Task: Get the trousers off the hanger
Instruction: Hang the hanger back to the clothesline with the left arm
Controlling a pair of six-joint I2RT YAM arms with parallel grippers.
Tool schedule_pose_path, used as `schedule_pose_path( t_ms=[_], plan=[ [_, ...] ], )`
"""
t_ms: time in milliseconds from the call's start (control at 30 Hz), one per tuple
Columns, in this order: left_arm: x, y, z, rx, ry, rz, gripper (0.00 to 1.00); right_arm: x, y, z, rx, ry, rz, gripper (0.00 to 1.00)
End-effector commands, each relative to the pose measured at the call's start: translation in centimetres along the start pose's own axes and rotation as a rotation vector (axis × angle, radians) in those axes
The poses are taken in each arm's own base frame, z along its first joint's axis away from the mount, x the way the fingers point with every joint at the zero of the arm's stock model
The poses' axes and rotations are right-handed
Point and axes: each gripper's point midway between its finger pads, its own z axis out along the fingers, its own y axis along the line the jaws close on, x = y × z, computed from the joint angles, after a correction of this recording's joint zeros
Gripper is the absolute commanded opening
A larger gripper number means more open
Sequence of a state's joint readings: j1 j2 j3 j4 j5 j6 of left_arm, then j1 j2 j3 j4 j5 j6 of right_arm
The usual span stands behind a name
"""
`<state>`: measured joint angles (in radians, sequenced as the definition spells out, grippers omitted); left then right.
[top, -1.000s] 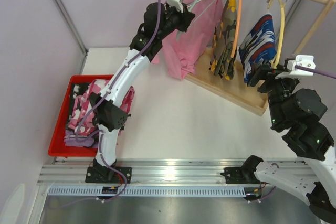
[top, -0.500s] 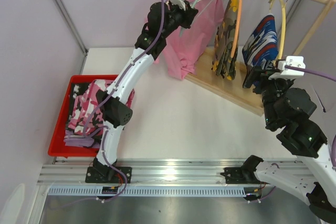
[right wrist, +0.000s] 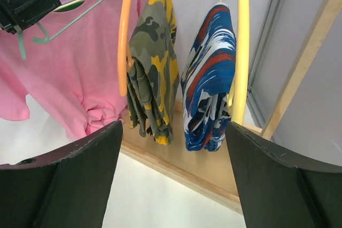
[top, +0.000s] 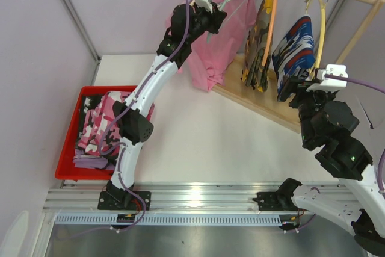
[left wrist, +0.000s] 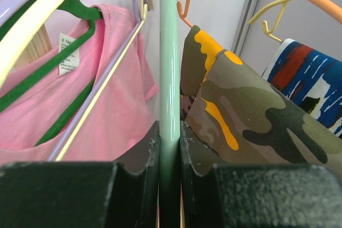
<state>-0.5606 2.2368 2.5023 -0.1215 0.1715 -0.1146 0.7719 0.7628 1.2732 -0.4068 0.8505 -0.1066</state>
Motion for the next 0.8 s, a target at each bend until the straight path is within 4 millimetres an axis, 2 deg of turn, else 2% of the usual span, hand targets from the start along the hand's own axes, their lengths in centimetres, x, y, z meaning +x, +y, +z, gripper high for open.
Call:
schedule_pose_path(
  t_ms=[0, 67, 167, 200, 267, 367, 400, 467, 500, 533, 567, 600, 633, 667, 733, 767],
  plan=[
    [-4.0, -0.7, -0.8, 0.033, -0.087, 0.006, 0.04, -0.4, -0.3, 0.1, 0.022, -0.012, 0.029, 0.85],
    [-4.3, -0.7, -1.0, 0.028, -0.092, 0.005, 0.08, -0.4, -0.3, 0.0, 0.019, -0.010, 0.036, 0.85],
    [-5.1, -0.3, -1.1, -0.001, -0.118, -0.015, 0.24, -0.4, -0.5, -0.2, 0.023, -0.005, 0.048, 0.85],
    [-5.4, -0.2, -1.1, -0.005, -0.124, -0.020, 0.33, -0.4, -0.6, -0.3, 0.026, -0.007, 0.061, 0.85],
    [-5.5, -0.3, -1.3, -0.005, -0.120, -0.034, 0.38, -0.3, -0.8, -0.4, 0.030, 0.001, 0.067, 0.85],
    [-5.8, -0.3, -2.3, -0.015, -0.103, -0.030, 0.52, -0.3, -1.2, -0.8, 0.035, 0.007, 0.093, 0.85],
    [-6.6, -0.4, -2.8, -0.015, -0.115, -0.025, 0.62, -0.3, -1.3, -0.9, 0.036, 0.007, 0.093, 0.85],
    [-8.9, -0.6, -4.4, -0.015, -0.141, -0.011, 0.72, -0.3, -1.5, -1.3, 0.035, 0.007, 0.131, 0.85],
    [-9.1, -0.7, -4.9, -0.015, -0.134, -0.009, 0.82, -0.3, -1.6, -1.3, 0.034, 0.007, 0.139, 0.85],
    [-10.7, -1.0, -6.2, -0.016, -0.148, -0.002, 0.87, -0.2, -1.7, -1.5, 0.034, 0.006, 0.146, 0.85],
    [-11.3, -1.2, -6.9, -0.016, -0.153, 0.001, 0.90, -0.2, -1.8, -1.6, 0.032, 0.006, 0.149, 0.85],
    [-10.6, -1.3, -7.3, -0.016, -0.128, 0.000, 0.95, -0.2, -1.8, -1.6, 0.032, 0.005, 0.154, 0.85],
    [-12.7, -1.9, -9.0, -0.010, -0.155, 0.007, 0.96, -0.3, -1.9, -1.7, 0.029, 0.004, 0.158, 0.85],
    [-13.3, -2.1, -9.8, -0.009, -0.161, 0.011, 0.98, -0.3, -1.9, -1.8, 0.026, 0.003, 0.162, 0.85],
    [-12.9, -2.1, -11.2, -0.023, -0.138, 0.010, 1.00, -0.3, -1.8, -1.9, 0.015, 0.006, 0.165, 0.85],
    [-15.2, -2.7, -13.4, -0.030, -0.169, 0.015, 1.00, -0.2, -1.7, -1.9, 0.009, 0.008, 0.170, 0.85]
  ],
)
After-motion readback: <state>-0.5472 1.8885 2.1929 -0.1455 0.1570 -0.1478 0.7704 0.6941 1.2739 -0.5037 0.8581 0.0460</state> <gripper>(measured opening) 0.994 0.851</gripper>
